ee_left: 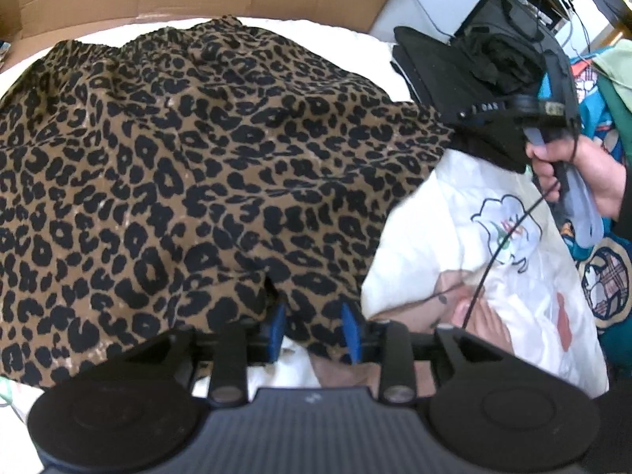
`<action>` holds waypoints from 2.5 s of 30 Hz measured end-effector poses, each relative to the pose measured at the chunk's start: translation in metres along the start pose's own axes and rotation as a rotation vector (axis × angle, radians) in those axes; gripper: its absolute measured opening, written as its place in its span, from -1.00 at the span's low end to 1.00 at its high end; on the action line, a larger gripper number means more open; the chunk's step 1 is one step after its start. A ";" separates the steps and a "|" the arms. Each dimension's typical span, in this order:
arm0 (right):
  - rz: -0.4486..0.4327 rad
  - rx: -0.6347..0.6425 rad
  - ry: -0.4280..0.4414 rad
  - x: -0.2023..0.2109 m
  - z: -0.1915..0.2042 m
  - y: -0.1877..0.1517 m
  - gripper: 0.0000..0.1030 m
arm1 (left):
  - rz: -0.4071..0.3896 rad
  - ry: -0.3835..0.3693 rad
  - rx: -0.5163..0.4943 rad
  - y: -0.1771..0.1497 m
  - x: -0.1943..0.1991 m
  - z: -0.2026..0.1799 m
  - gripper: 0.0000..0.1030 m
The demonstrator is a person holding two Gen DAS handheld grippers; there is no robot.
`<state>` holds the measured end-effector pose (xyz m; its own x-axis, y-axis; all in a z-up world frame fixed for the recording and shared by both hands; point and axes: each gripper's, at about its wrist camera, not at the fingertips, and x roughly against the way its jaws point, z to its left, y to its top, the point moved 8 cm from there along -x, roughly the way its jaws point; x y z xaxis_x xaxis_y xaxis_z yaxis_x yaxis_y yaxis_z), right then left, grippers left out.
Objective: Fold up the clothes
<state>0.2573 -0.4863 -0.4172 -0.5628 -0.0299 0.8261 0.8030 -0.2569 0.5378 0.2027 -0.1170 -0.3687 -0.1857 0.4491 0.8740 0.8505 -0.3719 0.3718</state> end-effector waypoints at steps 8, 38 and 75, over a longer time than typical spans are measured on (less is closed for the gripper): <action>0.021 -0.018 0.028 0.000 -0.005 -0.017 -0.61 | 0.048 0.002 0.006 -0.009 -0.020 -0.003 -0.56; 0.078 0.166 0.099 -0.071 0.056 0.036 -1.00 | 0.102 0.004 0.022 -0.022 -0.026 0.007 -0.95; 0.014 0.133 0.203 0.025 0.132 -0.007 -0.88 | -0.006 0.117 0.199 -0.032 0.049 0.097 -0.61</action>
<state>0.2638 -0.3573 -0.3780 -0.5683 -0.2300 0.7900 0.8223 -0.1262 0.5549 0.2147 -0.0043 -0.3681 -0.2368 0.3496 0.9065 0.9273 -0.1971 0.3183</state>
